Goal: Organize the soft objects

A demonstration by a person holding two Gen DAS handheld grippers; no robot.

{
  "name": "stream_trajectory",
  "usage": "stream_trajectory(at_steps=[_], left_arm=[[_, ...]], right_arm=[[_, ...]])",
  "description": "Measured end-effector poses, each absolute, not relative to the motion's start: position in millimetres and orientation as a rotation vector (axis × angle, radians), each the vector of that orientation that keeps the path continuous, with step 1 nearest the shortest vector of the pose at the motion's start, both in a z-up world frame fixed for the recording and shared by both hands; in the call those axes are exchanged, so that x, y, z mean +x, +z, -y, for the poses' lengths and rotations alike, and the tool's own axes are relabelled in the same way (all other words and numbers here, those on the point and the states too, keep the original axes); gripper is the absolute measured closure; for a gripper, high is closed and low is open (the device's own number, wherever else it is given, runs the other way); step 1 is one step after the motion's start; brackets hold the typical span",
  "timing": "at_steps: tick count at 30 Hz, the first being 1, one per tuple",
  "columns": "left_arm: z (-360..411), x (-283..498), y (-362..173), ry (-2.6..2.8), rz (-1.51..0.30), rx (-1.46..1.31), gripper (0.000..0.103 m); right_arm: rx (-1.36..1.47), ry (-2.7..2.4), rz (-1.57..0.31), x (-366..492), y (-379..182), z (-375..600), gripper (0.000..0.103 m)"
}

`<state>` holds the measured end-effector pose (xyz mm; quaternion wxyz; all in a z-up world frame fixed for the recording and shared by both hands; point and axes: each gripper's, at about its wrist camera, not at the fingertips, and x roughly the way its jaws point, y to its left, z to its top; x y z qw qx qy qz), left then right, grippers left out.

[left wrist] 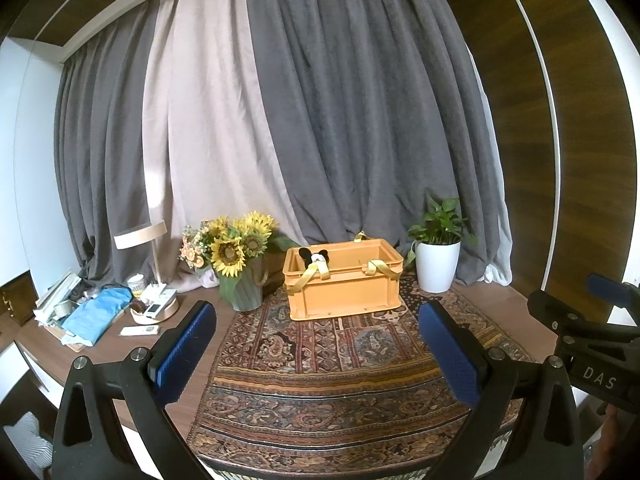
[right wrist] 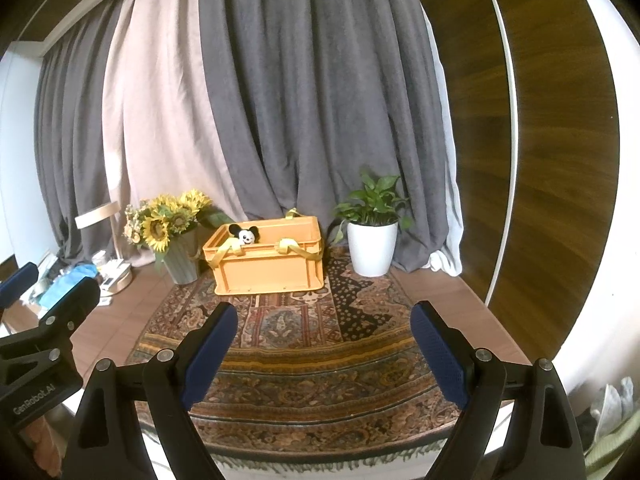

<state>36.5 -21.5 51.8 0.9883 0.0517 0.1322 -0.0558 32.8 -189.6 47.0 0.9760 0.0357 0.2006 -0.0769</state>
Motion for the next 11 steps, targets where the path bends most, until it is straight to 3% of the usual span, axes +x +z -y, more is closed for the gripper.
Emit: stream_trajectory(at_steps=[11], left_arm=[[19.1, 38.4, 51.0, -0.124, -0.270, 0.105, 0.000]], right_arm=[[0.073, -0.158, -0.409, 30.8, 45.9, 191.6, 0.014]])
